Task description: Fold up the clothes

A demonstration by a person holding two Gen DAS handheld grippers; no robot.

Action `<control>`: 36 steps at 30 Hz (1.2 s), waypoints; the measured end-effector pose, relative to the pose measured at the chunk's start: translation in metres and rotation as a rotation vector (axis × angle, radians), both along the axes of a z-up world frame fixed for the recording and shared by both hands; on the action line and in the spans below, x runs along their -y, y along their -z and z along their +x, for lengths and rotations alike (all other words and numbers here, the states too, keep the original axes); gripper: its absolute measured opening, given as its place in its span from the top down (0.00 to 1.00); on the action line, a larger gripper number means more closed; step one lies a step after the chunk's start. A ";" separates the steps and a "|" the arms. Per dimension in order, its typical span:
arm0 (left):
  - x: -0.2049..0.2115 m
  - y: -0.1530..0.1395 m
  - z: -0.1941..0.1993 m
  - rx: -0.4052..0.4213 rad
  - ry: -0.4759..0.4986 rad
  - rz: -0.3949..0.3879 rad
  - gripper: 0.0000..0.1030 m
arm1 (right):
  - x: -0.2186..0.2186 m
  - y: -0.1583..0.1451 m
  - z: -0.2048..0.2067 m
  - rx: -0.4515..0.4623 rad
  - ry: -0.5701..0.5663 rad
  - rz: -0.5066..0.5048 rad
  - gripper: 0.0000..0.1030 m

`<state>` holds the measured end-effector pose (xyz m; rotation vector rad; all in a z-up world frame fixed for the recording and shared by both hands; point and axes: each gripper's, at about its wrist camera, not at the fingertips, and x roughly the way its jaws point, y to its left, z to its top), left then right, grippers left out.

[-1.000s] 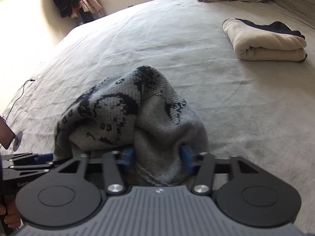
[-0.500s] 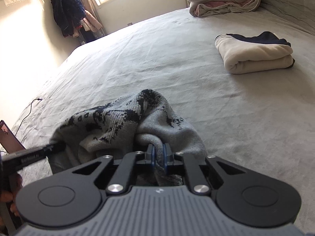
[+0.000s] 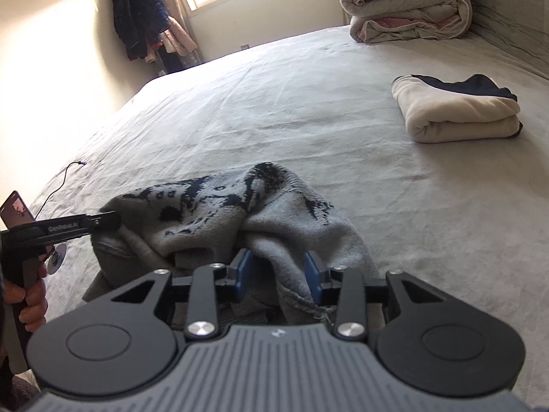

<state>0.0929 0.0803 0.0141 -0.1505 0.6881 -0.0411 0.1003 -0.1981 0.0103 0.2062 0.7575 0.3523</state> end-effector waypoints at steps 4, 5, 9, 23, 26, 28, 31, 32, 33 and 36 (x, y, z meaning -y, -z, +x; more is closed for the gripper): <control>0.005 0.009 0.007 -0.031 0.040 0.025 0.47 | -0.006 0.002 -0.001 0.006 -0.012 -0.042 0.41; 0.006 0.012 0.010 -0.042 0.042 0.029 0.46 | -0.007 0.004 0.000 0.000 -0.012 -0.053 0.41; -0.001 0.031 0.025 -0.124 0.035 -0.051 0.51 | -0.006 0.009 0.001 -0.026 0.002 -0.063 0.41; 0.014 0.029 -0.022 -0.331 0.185 -0.227 0.91 | 0.001 -0.009 -0.005 -0.007 -0.049 -0.029 0.41; 0.019 0.017 -0.041 -0.331 0.193 -0.248 0.91 | 0.006 -0.005 0.000 -0.029 -0.045 -0.023 0.41; 0.022 0.007 -0.053 -0.327 0.200 -0.272 0.92 | 0.010 -0.002 0.002 -0.057 -0.042 -0.002 0.41; 0.024 -0.008 -0.071 -0.326 0.226 -0.312 0.92 | 0.018 0.000 0.004 -0.098 -0.048 0.065 0.41; 0.026 -0.014 -0.077 -0.322 0.238 -0.319 0.92 | 0.021 0.000 0.004 -0.111 -0.051 0.091 0.41; 0.027 -0.019 -0.084 -0.318 0.250 -0.320 0.92 | 0.024 0.000 0.004 -0.121 -0.050 0.118 0.41; 0.033 -0.031 -0.105 -0.313 0.282 -0.312 0.92 | 0.034 0.001 0.002 -0.154 -0.045 0.199 0.41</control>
